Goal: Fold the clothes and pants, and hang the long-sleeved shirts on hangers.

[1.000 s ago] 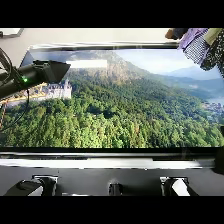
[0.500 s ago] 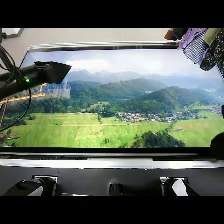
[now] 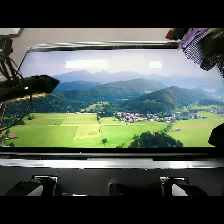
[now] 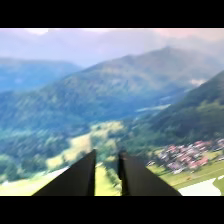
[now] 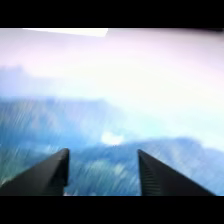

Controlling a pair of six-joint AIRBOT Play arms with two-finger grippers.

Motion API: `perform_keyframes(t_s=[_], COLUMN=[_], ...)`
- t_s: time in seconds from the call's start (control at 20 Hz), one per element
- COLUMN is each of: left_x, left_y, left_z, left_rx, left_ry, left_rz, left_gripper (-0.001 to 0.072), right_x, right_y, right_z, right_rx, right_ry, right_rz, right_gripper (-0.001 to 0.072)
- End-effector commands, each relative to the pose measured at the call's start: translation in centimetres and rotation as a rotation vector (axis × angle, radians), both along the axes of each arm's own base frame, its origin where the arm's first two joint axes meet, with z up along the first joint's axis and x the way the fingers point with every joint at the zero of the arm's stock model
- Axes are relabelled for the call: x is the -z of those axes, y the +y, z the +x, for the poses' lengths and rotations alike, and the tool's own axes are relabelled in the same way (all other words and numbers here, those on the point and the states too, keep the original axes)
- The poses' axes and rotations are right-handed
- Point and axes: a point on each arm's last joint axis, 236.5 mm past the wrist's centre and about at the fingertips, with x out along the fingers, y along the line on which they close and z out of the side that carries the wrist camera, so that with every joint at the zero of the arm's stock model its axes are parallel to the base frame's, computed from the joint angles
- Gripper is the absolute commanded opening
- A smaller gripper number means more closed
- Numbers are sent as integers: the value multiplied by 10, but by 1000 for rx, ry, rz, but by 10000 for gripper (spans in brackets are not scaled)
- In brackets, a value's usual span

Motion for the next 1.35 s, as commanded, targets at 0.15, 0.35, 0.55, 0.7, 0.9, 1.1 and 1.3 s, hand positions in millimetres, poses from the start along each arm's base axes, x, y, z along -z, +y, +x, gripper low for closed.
perform_keyframes(t_s=[0.15,0.35,0.55,0.7,0.9,1.1,1.3], left_x=[43,61,66,65,65,65,65], left_y=[84,117,123,123,123,123,123], left_z=[-20,-23,-26,-26,-26,-26,-26], left_rx=[-46,-86,-92,-93,-93,-93,-93], left_ry=[124,160,176,175,175,175,175], left_rz=[211,334,363,363,363,363,363], left_gripper=[39,42,71,71,71,71,71], right_x=[188,231,232,232,232,232,232], right_y=[68,64,70,70,70,70,70], right_z=[-93,-115,-120,-119,-119,-119,-119], right_rx=[-200,-183,-195,-195,-195,-195,-195], right_ry=[591,717,732,733,732,732,732], right_rz=[-39,-45,-17,-18,-18,-18,-18], right_gripper=[91,35,35,34,34,34,34])
